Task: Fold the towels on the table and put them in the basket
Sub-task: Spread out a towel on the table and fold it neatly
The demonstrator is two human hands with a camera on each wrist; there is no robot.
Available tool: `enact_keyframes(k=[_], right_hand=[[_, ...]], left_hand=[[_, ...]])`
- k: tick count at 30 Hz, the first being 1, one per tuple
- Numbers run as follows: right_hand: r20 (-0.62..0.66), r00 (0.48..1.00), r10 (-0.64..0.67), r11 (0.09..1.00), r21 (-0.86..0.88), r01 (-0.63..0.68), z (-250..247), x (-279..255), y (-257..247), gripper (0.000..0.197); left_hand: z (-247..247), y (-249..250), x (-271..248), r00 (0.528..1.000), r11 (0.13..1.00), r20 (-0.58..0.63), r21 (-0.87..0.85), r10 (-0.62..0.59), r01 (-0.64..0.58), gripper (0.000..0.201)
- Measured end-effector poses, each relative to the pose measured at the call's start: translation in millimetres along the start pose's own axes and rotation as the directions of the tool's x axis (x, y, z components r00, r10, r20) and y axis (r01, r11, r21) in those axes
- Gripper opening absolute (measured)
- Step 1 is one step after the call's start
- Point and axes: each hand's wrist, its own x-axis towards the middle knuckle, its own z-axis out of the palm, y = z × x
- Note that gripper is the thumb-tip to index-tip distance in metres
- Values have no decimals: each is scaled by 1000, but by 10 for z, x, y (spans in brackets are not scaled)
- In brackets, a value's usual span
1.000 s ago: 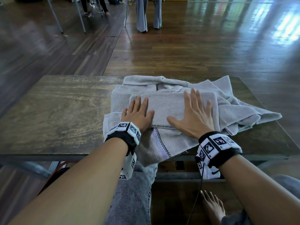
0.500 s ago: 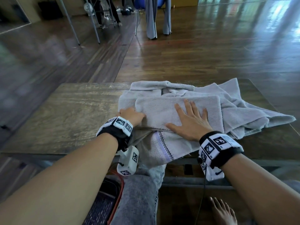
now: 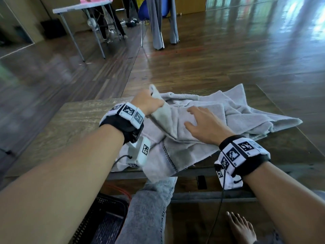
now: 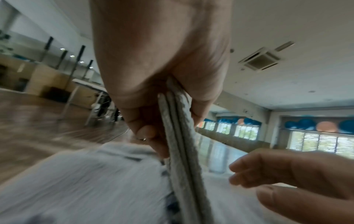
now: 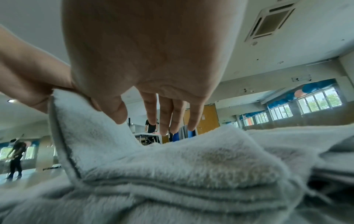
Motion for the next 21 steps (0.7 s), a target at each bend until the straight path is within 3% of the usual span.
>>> enact_keyframes(k=[3,5,7,10,14,21], right_hand=[[-61,998,34,991,134,-26,-209,-96,142,39],[-44,995,88,988,133,-82,-346,-178,295,34],[14,988,151,985,83,-152,-450,-276,452,31],[80,977,197,980,16,-199,-533,-408,620,25],[84,978,193,978,63,-199,-598,-528,740,29],[143,978,152,988,-8,-152,-547,-622,778,32]], left_hand=[[54,457,-94,976,975,1,60,217,-216,25],[213,671,-207,950,951,50,23,308,-309,23],[460,770,-342,925,941,173,-21,337,-339,35],[882,711,-500,886,917,341,131,315,-377,47],[1165,537,-585,890,851,265,289,370,-439,35],[1268,452,-620,871,794,253,359,422,-490,53]])
